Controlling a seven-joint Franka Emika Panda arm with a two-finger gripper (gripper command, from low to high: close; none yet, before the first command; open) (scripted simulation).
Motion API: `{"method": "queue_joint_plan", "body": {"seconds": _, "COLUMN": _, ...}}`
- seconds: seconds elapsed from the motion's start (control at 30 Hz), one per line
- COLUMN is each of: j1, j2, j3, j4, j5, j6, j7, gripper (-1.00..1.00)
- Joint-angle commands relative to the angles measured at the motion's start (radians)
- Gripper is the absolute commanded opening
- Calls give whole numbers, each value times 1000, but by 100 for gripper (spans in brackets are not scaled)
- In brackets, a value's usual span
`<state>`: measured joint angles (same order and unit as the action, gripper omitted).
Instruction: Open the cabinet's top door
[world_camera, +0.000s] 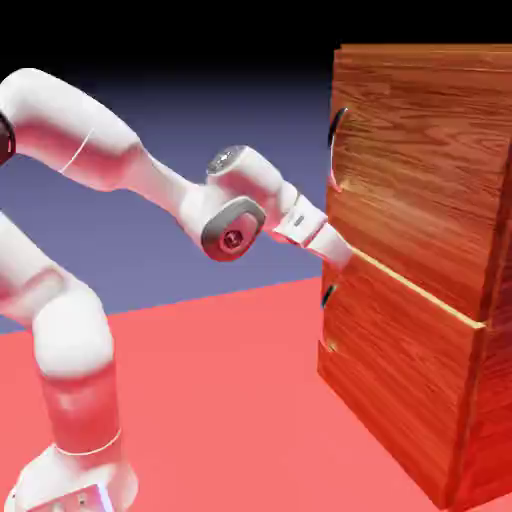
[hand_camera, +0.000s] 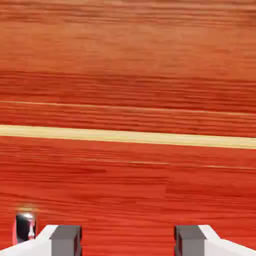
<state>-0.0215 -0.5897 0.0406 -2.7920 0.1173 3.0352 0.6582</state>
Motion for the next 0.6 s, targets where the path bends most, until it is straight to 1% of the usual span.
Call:
{"method": "queue_joint_plan", "body": {"seconds": 0.0, "j1": -12, "j2": -7, "j3": 15, "j4": 7, "j5": 44, "j6": -1, "j7": -31, "gripper": 0}}
{"method": "queue_joint_plan", "body": {"seconds": 0.57, "j1": -224, "j2": -132, "j3": 271, "j4": 120, "j5": 783, "j6": -12, "j7": -552, "gripper": 0}}
